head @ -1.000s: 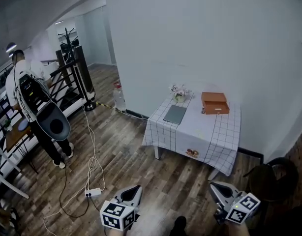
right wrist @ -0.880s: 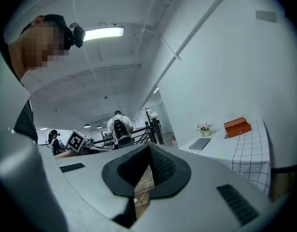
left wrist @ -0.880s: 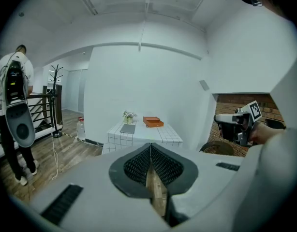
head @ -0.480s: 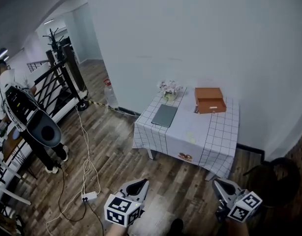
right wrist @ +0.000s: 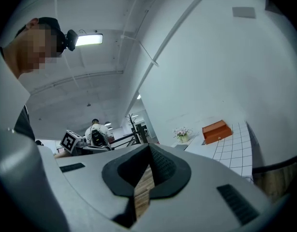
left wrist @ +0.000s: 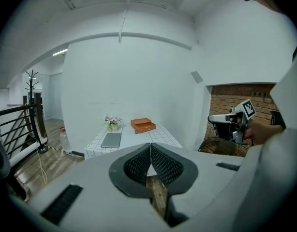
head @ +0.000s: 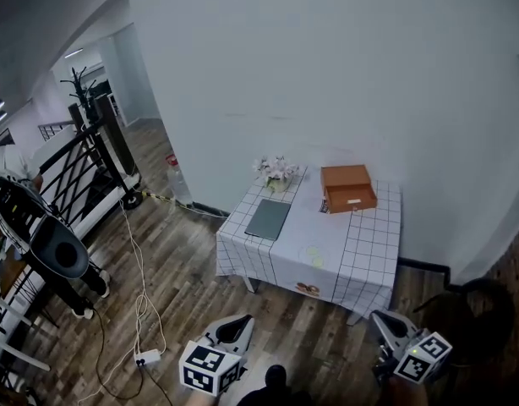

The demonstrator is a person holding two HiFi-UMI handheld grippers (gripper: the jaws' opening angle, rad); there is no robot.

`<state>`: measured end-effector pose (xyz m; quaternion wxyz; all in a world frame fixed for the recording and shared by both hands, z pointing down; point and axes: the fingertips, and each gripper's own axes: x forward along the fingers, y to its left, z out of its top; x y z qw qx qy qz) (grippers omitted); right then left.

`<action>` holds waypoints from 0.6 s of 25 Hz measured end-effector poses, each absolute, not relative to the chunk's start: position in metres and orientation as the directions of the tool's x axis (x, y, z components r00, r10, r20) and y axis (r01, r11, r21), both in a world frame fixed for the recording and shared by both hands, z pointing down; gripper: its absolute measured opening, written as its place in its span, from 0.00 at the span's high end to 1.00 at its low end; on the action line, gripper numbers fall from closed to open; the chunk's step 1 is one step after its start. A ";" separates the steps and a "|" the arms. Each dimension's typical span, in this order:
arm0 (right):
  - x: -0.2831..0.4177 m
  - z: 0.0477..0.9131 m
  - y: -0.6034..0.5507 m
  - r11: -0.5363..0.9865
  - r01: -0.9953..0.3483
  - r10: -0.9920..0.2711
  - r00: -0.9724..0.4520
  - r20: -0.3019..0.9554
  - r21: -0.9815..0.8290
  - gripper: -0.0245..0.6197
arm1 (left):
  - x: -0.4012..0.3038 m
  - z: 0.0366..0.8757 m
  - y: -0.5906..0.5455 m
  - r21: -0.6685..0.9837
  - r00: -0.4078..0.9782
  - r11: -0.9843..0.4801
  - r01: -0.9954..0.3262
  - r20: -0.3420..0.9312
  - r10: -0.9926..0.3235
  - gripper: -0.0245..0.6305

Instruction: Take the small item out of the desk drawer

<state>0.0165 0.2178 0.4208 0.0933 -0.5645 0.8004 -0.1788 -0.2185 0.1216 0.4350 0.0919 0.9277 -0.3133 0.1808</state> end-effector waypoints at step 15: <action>0.061 0.437 0.040 0.192 -0.906 -0.950 -0.268 0.160 -0.378 0.95 | -0.135 0.451 -0.084 0.145 0.825 -0.844 -0.516 0.347 -0.445 0.95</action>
